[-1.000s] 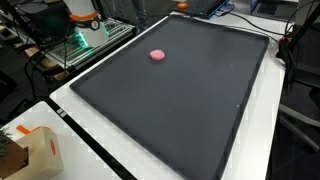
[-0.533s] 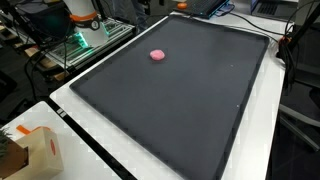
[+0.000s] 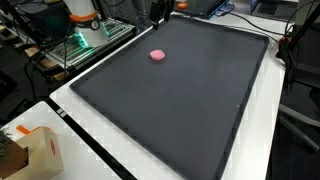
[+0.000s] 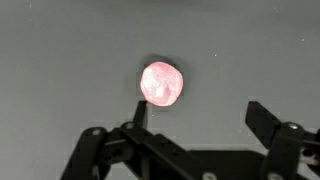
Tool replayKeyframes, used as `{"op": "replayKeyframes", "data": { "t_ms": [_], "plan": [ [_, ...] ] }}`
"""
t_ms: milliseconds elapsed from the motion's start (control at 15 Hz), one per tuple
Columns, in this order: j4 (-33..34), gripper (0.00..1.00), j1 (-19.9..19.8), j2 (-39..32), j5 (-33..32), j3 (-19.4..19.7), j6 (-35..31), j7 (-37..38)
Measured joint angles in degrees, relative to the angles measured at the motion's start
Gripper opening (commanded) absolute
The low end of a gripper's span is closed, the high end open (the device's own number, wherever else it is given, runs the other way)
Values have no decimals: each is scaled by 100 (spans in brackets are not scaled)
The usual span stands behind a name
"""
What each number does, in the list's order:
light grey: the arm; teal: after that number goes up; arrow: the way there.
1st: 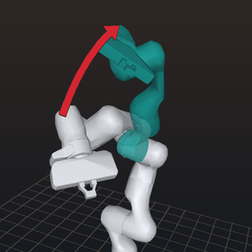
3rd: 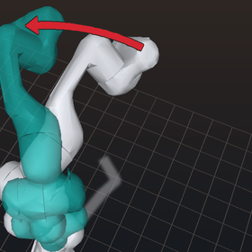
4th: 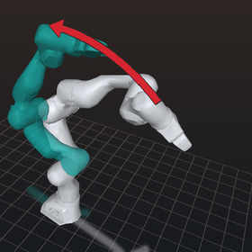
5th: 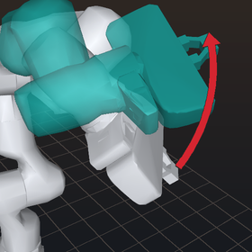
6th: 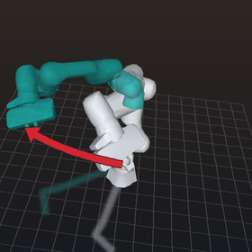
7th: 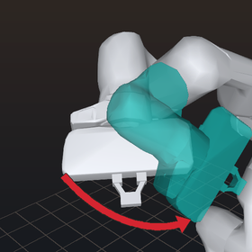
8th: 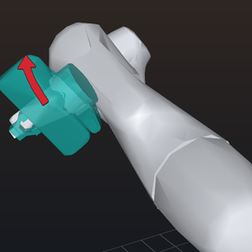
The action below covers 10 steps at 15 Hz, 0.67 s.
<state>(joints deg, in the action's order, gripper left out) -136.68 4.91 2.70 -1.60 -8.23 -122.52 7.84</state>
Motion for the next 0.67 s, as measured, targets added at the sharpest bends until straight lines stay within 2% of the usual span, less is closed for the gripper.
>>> {"op": "replayKeyframes", "data": {
  "t_ms": [667],
  "plan": [
    [596,100,621,-1422,-1179,-119,136,229]
  ]
}}
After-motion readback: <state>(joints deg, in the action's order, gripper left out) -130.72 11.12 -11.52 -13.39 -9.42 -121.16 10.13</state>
